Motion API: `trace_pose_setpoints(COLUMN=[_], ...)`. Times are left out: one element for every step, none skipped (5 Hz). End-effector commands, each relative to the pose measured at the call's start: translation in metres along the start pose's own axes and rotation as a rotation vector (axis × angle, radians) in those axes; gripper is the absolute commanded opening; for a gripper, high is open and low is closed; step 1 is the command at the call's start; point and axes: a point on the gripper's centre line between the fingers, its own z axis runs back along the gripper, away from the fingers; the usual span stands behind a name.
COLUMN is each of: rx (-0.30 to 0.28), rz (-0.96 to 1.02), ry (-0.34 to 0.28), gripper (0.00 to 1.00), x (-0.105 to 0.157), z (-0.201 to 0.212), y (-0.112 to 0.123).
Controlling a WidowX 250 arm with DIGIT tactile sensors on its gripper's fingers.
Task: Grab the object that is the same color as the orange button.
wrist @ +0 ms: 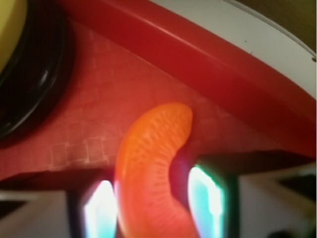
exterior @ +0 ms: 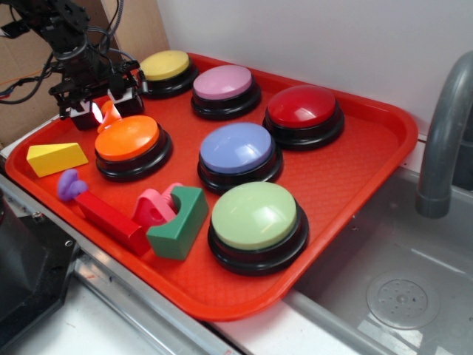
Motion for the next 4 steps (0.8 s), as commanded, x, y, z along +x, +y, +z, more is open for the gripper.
trace_pose_setpoints(rx=[-0.021,-0.023,-0.018,-0.077], rz=[-0.048,-0.038,-0.099,-0.191], ry=[-0.022,-0.04,-0.024,-0.027], gripper=[0.0,0.0,0.0,0.0], x=[-0.003,0.002,0.004,-0.003], z=[0.012,0.027,0.064,0.098], y=[-0.005,-0.011,-0.03,-0.05])
